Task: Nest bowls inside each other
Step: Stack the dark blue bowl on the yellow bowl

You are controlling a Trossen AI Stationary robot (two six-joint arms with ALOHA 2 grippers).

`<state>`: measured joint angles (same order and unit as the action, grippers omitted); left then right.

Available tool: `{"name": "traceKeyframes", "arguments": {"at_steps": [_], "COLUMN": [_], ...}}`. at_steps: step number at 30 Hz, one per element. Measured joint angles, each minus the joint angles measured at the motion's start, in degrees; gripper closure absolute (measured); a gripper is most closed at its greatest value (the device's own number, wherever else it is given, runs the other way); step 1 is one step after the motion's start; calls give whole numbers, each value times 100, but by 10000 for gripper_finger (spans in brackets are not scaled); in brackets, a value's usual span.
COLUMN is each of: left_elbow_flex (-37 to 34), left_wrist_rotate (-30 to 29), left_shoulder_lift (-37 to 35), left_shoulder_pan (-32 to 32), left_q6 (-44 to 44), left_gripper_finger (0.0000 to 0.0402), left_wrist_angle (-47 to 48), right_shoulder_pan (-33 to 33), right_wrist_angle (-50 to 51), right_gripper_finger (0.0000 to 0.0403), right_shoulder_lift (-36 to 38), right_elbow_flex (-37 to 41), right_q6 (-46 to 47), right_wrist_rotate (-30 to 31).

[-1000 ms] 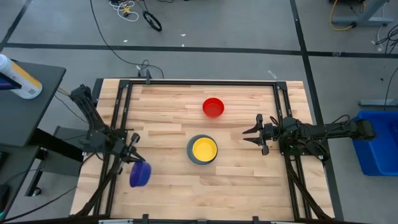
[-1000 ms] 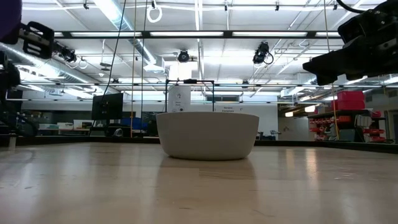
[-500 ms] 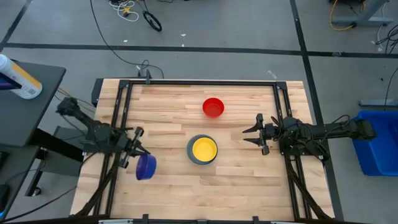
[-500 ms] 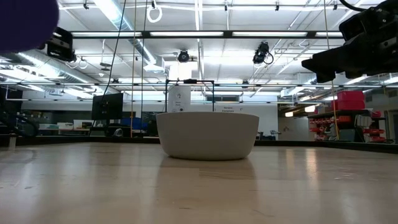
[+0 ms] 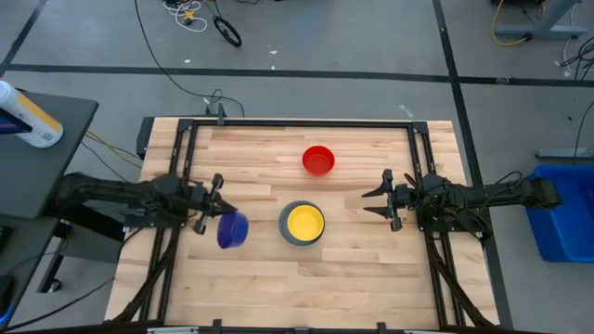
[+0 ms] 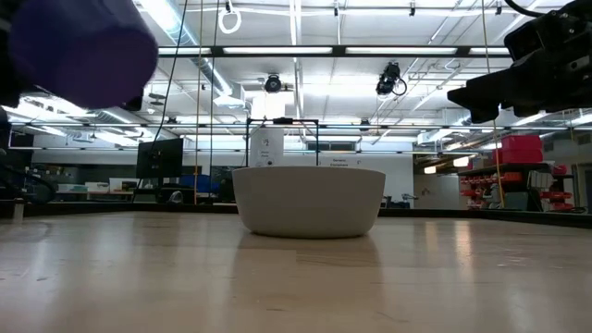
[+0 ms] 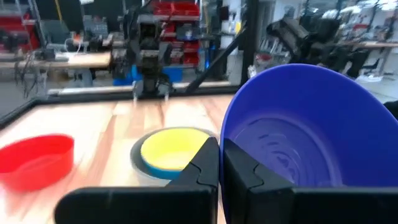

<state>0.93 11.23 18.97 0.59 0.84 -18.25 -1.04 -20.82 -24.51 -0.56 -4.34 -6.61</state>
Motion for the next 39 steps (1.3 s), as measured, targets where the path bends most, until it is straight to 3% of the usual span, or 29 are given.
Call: {"name": "traceKeyframes", "arguments": {"at_steps": [9, 23, 32, 39], "left_elbow_flex": [660, 2672, 3708, 4279], "left_wrist_rotate": [1260, 2307, 2918, 2987], "left_shoulder_lift": [2039, 5477, 6902, 7607], "left_shoulder_pan": [-1111, -1610, -1645, -1679], "left_q6": [-75, -724, -845, -904], "left_gripper_finger": [396, 396, 396, 396], "left_wrist_angle": [-1038, -1641, -2332, -2334], "right_shoulder_pan": [0, 0, 0, 0], "right_wrist_angle": [2, 137, 174, 238], "right_gripper_finger": [193, 171, 155, 143], "right_shoulder_lift": [0, -4, -7, -13], "right_elbow_flex": [-2, -1, 0, -2], "right_q6": [2, 155, 198, 199], "right_wrist_rotate": [-2, -3, -7, -9]}}
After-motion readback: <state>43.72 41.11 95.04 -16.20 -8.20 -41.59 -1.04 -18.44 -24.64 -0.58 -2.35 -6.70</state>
